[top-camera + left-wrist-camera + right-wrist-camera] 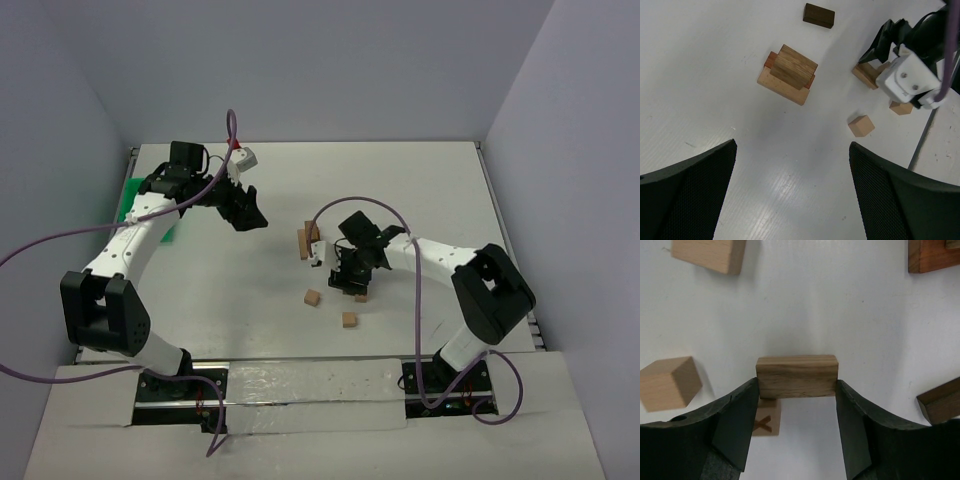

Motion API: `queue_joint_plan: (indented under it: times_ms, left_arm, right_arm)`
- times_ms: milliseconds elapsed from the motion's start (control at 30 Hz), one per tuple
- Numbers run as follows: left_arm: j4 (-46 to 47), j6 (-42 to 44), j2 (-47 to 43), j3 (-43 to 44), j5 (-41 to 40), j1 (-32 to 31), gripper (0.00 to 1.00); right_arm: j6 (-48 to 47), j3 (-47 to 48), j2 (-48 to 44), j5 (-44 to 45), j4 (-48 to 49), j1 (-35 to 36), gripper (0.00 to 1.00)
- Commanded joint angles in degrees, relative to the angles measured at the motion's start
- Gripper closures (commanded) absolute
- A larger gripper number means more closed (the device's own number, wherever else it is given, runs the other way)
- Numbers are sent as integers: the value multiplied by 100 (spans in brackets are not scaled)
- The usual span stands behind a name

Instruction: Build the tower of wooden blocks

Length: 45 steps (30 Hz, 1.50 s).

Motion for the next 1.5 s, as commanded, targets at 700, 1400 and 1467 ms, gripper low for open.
queue_joint_plan:
  times_ms: [700, 1400, 1467]
  left_arm:
    - [53, 184, 258, 233, 330, 179, 1]
    - [2167, -1689, 196, -177, -895, 871, 1]
    - [2443, -1898, 416, -65, -1446, 785, 1]
  right_arm:
    - [-1392, 4129, 1048, -559, -2441, -553, 61]
    - [31, 4304, 1348, -1266, -1893, -1334, 38]
    - [270, 4250, 1330, -1358, -1816, -1501, 36]
